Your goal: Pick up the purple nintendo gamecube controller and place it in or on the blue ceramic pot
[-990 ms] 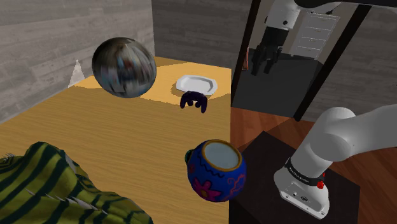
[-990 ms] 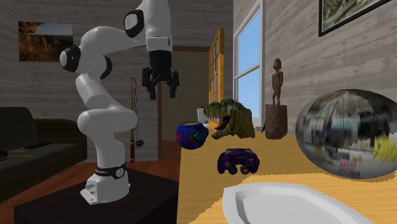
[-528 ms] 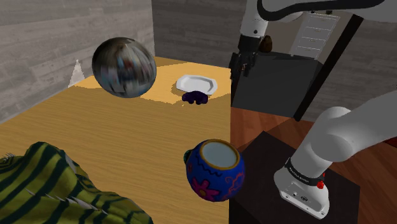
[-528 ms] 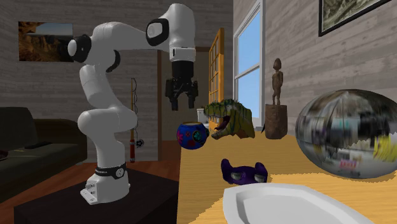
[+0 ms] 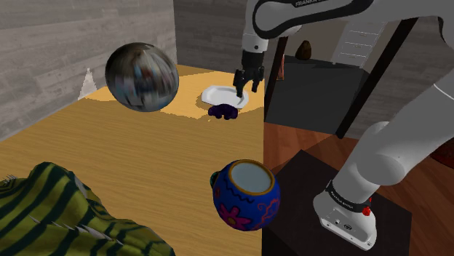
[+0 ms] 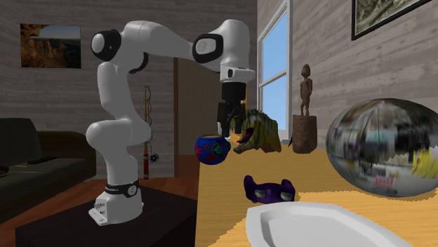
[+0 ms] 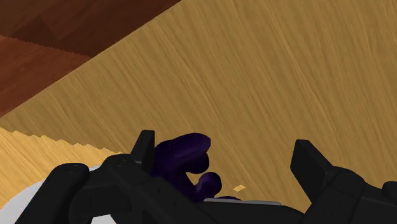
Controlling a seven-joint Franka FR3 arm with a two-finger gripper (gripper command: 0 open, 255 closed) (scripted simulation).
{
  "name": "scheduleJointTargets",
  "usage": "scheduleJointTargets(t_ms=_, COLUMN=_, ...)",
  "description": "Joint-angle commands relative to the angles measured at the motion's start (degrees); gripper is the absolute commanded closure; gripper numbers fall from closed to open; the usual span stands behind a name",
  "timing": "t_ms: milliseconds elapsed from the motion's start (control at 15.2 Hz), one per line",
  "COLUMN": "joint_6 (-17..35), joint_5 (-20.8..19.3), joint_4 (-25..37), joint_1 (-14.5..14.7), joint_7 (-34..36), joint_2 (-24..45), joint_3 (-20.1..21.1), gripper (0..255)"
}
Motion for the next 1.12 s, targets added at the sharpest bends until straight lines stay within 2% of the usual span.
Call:
scheduleJointTargets(t_ms=0, joint_6=1.33, joint_5=-0.54, joint_4=2.71, joint_1=0.56, joint_7=0.75, joint_2=4.35, joint_3=0.98, gripper=0)
scheduleJointTargets(t_ms=528, joint_6=3.64, joint_5=-4.3, joint_4=17.12, joint_1=2.57, joint_7=2.82, joint_2=22.63, joint_3=3.22, gripper=0)
scheduleJointTargets(t_ms=1056, joint_6=9.21, joint_5=-4.53, joint_4=13.0, joint_1=2.63, joint_7=2.98, joint_2=24.11, joint_3=3.16, gripper=0)
